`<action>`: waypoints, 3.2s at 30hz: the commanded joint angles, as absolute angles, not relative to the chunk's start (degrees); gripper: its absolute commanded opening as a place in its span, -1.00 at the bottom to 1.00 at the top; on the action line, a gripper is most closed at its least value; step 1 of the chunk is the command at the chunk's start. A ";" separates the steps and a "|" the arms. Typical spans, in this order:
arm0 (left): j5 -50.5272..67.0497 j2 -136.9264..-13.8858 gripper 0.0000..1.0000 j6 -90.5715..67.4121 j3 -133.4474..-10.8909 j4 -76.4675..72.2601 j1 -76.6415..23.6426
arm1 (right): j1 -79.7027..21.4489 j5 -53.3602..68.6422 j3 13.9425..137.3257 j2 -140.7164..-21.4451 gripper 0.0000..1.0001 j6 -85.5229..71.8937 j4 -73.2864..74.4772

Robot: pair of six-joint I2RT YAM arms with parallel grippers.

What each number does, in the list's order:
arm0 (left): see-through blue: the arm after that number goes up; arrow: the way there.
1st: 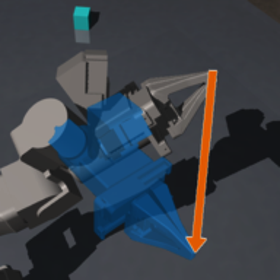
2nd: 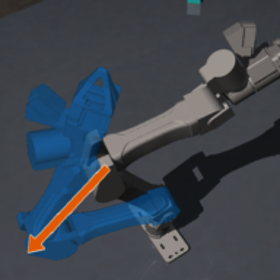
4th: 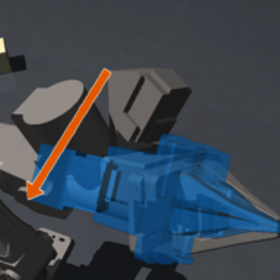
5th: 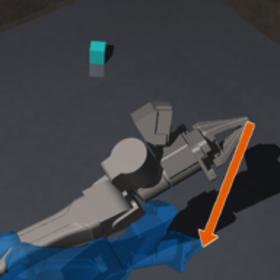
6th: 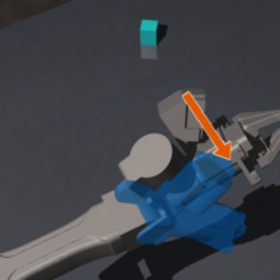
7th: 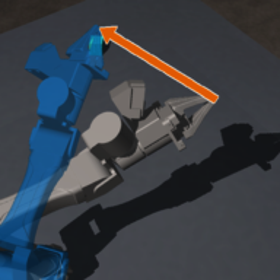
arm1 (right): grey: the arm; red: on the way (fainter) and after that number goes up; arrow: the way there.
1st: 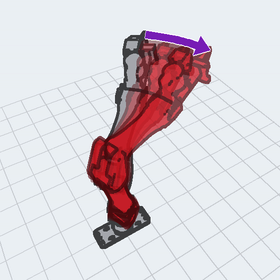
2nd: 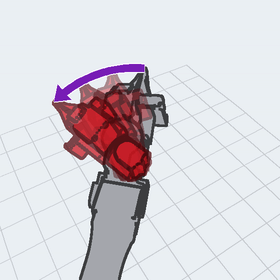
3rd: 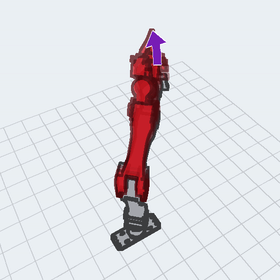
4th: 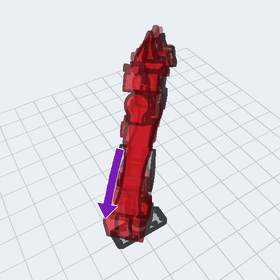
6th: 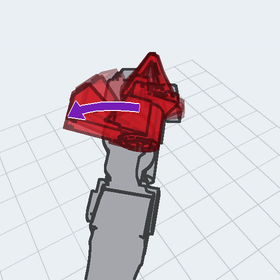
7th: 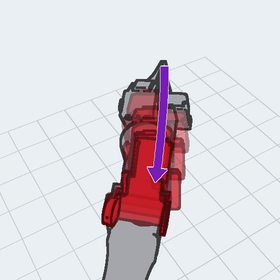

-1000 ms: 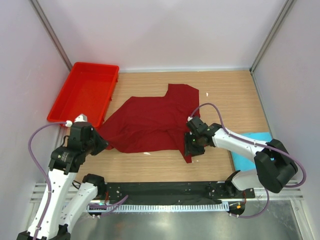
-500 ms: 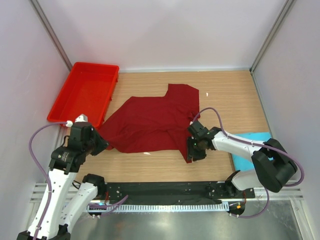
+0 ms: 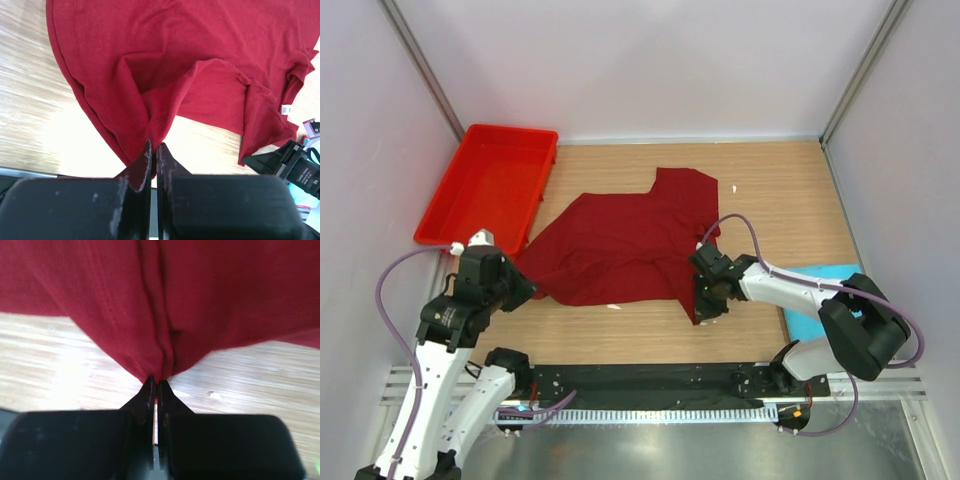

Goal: Fold and stack the t-shirts
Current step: Flatten the tshirt out

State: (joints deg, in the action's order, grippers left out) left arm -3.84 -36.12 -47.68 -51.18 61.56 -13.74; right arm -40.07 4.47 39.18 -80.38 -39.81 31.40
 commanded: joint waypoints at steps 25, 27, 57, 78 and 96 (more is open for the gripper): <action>-20.04 -49.82 -1.00 -38.85 -74.43 52.74 -13.45 | -16.70 -38.67 94.91 -68.21 -0.97 -10.37 31.65; -16.28 -51.23 -1.00 -36.05 -78.47 48.79 -13.45 | -16.70 -36.84 98.50 -66.36 -0.98 -10.72 29.36; -10.89 -44.82 -1.00 -15.30 -102.50 32.46 -15.38 | -16.70 -10.46 108.31 -51.24 -0.97 -12.57 25.94; -14.69 -99.20 -1.00 -13.62 -73.00 -7.30 -10.55 | -10.11 -14.41 78.04 -92.00 -0.97 -4.58 -4.31; -16.08 -115.05 -1.00 -13.71 -86.04 -1.32 -8.53 | -6.68 -9.23 92.02 -107.49 -0.97 -0.53 2.55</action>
